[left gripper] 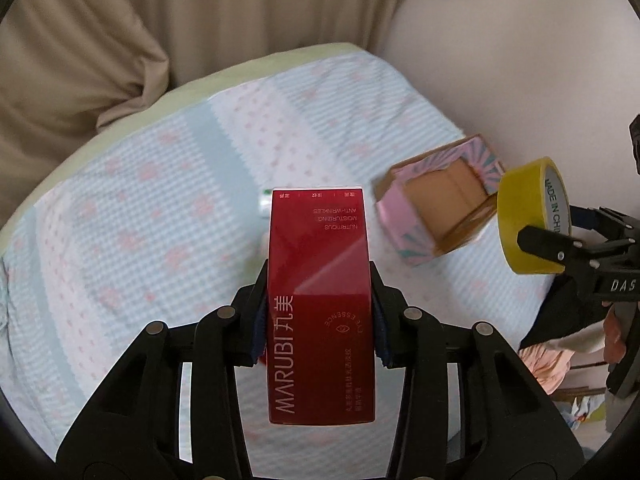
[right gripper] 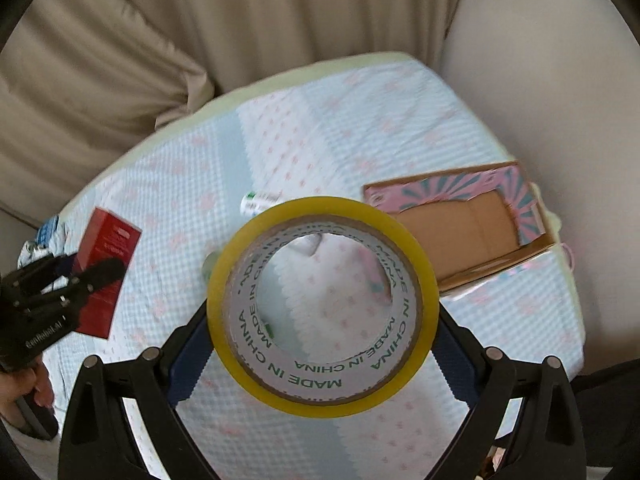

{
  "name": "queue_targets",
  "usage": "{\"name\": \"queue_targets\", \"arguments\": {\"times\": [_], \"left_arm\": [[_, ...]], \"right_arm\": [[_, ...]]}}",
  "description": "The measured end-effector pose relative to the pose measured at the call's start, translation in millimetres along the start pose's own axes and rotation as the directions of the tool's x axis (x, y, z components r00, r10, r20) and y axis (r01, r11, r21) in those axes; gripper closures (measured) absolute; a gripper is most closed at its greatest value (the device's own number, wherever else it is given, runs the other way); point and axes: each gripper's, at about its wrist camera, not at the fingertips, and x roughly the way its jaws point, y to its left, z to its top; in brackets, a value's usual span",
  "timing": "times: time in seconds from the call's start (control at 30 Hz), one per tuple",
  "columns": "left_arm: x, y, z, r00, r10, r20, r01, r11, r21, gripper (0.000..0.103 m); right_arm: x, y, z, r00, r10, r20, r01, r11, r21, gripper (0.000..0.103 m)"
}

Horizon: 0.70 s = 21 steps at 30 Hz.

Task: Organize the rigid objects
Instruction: 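Carry the red box and tape roll over the pink cardboard box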

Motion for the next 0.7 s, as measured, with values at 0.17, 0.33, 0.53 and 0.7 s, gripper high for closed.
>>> {"name": "queue_targets", "arguments": {"times": [0.17,0.33,0.53,0.7], "left_arm": [[7,-60,20,0.999,-0.010,0.034,0.011,1.000,-0.013,0.066],[29,-121,42,0.999,0.004,0.049,0.000,0.997,-0.071,0.066],[73,-187,70,0.999,-0.019,0.048,0.026,0.989,-0.148,0.066],[121,-224,87,0.999,-0.037,0.024,0.042,0.976,-0.214,0.066]], "right_arm": [[-22,-50,13,1.000,-0.004,0.026,0.004,1.000,0.002,0.007],[-26,-110,29,1.000,0.010,0.024,-0.009,0.999,-0.046,0.007],[-9,-195,52,1.000,0.029,-0.008,-0.030,0.993,-0.113,0.007],[18,-247,67,1.000,-0.008,-0.030,0.001,0.980,-0.200,0.007]]}}
